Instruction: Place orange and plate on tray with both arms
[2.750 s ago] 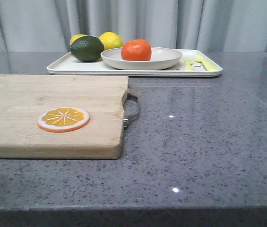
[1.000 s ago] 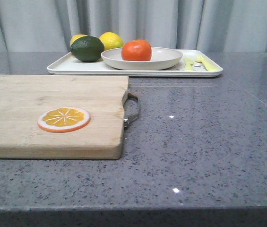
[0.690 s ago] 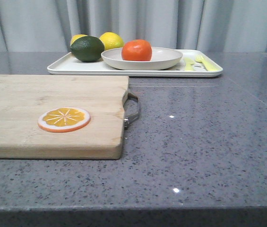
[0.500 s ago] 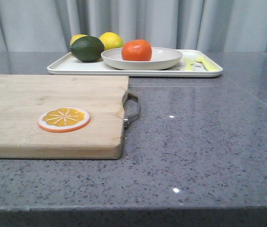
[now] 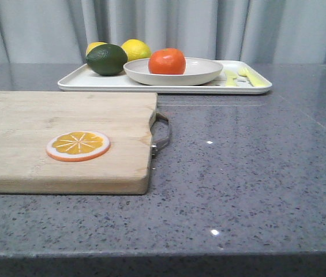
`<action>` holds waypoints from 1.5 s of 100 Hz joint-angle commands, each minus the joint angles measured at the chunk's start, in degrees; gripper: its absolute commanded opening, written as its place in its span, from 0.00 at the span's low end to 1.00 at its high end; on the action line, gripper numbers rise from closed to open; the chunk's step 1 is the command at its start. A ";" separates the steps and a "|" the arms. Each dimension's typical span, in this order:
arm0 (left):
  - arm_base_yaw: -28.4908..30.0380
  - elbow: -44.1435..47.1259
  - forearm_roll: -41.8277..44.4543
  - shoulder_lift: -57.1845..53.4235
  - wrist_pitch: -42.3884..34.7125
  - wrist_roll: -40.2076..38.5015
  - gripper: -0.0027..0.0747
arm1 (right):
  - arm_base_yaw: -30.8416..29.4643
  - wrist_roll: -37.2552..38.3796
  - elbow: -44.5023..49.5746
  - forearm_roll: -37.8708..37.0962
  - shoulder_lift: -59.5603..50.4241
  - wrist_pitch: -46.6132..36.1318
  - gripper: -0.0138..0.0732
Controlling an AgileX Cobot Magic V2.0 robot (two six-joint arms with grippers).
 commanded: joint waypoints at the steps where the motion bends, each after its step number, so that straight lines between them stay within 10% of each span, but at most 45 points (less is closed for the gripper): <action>1: 0.12 0.49 0.01 -1.97 -4.07 -0.45 0.01 | 0.00 -0.56 -1.34 -1.24 0.23 -4.83 0.12; 30: 0.12 0.49 0.01 -1.97 -4.07 -0.45 0.01 | 0.00 -0.56 -1.23 -1.77 0.81 -11.49 0.12; 69: 0.12 0.49 0.01 -1.97 -4.07 -0.45 0.01 | -6.34 -0.56 16.21 -8.45 -6.11 -40.65 0.12; 150: 0.12 0.49 0.01 -1.97 -4.07 -0.45 0.01 | -21.40 2.97 44.99 -8.72 -35.88 -37.29 0.12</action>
